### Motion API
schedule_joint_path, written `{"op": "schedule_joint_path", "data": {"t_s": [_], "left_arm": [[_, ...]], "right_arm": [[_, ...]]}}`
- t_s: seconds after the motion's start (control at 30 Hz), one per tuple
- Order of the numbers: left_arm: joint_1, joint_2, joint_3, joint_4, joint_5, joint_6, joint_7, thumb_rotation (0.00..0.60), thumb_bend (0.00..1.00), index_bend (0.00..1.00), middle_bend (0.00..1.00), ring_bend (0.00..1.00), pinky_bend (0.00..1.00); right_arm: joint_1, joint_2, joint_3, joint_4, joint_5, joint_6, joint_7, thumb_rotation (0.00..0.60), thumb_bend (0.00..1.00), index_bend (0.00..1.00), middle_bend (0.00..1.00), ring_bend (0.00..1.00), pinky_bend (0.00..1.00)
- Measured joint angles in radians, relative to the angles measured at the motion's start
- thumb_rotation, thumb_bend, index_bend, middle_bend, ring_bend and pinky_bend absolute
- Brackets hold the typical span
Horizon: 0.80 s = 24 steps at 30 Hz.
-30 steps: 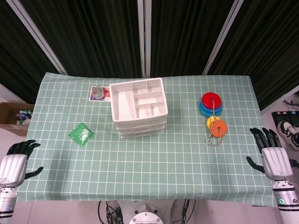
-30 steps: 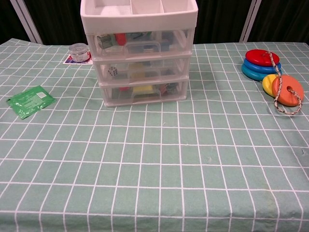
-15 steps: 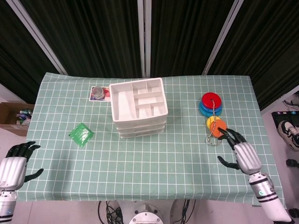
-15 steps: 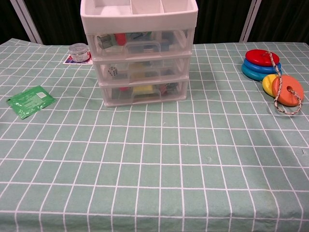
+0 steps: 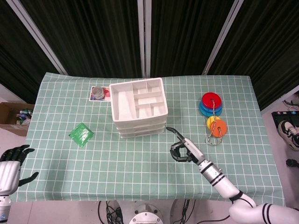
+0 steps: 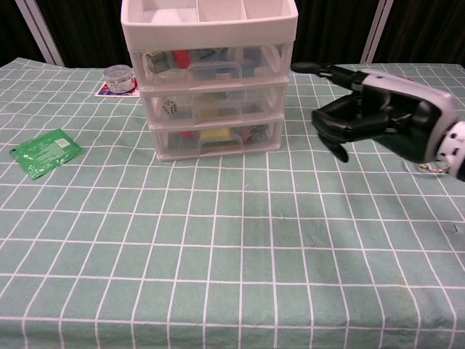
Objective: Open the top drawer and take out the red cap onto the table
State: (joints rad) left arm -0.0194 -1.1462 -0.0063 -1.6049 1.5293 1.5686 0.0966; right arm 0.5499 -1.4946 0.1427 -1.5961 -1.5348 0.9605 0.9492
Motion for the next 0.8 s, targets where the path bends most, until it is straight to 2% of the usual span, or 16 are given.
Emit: {"op": "schedule_joint_path", "data": {"t_s": [0.13,0.33,0.53,0.8], "left_arm": [[-0.001,-0.004,-0.001,0.013,0.0,-0.005,-0.015,0.6,0.05,0.27,0.2,0.19,0.21],[-0.002,-0.007,-0.004,0.031,-0.003,-0.01,-0.031,0.6,0.05,0.27,0.2,0.19,0.21],[0.001,-0.009,-0.006,0.044,-0.007,-0.009,-0.044,0.6,0.05,0.27,0.2,0.19,0.21],[0.003,-0.013,-0.008,0.056,-0.008,-0.01,-0.055,0.6,0.05,0.27,0.2,0.19,0.21]], "right_arm": [[0.081,-0.093,0.03,0.064,0.019,-0.066,0.157,0.6,0.48,0.04,0.78,0.68,0.75],[0.175,-0.189,0.073,0.15,0.045,-0.131,0.285,0.6,0.48,0.06,0.78,0.68,0.75],[0.226,-0.232,0.099,0.187,0.069,-0.157,0.296,0.6,0.48,0.06,0.78,0.68,0.75],[0.243,-0.253,0.108,0.207,0.1,-0.158,0.281,0.6,0.48,0.07,0.78,0.68,0.75]]}}
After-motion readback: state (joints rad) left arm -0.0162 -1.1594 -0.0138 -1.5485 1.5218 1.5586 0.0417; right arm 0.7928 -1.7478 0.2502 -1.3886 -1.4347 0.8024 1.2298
